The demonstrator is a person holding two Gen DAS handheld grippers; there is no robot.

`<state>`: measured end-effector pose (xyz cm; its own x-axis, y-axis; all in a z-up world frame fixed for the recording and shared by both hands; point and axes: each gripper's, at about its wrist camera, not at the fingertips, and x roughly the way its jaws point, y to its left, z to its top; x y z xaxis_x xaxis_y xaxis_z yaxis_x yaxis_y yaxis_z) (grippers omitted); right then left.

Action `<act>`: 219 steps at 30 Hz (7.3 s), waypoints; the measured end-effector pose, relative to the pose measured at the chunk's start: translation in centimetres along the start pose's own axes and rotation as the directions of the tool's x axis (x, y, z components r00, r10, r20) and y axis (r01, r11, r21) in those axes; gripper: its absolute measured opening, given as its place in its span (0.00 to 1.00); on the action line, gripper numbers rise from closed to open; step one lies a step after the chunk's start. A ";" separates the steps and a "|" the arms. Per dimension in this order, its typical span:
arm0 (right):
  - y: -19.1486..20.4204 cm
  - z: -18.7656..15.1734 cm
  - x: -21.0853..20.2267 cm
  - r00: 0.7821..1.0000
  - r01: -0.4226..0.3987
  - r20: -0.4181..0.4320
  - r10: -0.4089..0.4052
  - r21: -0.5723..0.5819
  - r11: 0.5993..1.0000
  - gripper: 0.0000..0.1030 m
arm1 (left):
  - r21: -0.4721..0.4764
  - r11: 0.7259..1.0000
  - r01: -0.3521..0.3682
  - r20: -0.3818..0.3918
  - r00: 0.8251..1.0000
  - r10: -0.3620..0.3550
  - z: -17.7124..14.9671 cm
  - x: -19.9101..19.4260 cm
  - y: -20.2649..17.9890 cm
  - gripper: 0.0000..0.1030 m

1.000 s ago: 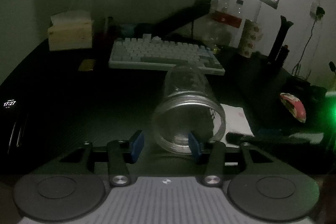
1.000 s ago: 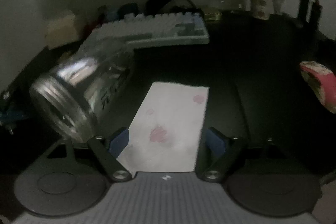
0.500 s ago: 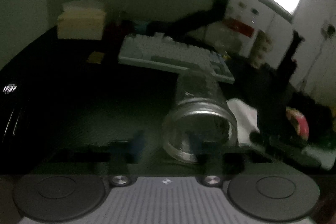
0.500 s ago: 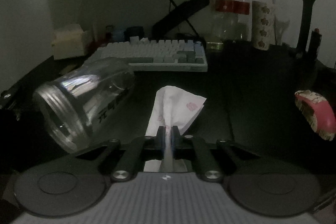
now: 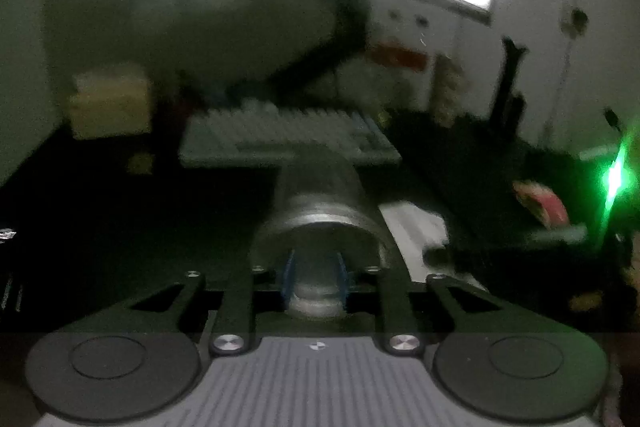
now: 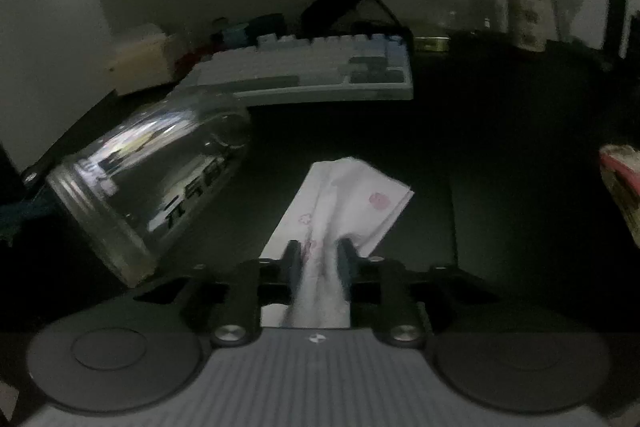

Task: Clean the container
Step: 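Grasp the white tissue with the right tool while the left tool holds the jar, then lift the jar with the left tool while the right tool lifts the tissue, then bring the tissue in the right tool onto the jar's outer wall, then wipe the jar's outer wall with the tissue using the right tool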

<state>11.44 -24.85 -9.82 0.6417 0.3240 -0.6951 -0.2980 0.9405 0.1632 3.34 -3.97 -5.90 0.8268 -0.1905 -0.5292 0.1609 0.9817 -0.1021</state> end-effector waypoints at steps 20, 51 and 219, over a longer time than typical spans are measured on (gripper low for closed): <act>-0.5 1.9 -2.4 0.989 0.133 0.042 -0.139 0.127 0.983 0.97 | 0.027 1.000 0.005 0.023 1.000 -0.005 0.4 -0.6 0.6 0.25; 0.1 1.9 -2.4 0.996 0.051 0.062 -0.059 0.119 0.992 0.04 | -0.083 0.992 0.092 -0.032 0.995 -0.095 -0.7 4.7 3.0 0.20; 7.8 2.2 -3.2 0.961 -0.094 0.232 0.151 -0.238 0.967 0.15 | 0.080 0.951 0.298 0.022 0.954 -0.300 -4.1 4.5 0.6 1.00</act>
<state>8.61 -18.35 -4.80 0.7357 0.4768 -0.4810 -0.5168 0.8543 0.0564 4.98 -4.21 -11.79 0.7519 -0.4765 -0.4555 0.4424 0.8771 -0.1873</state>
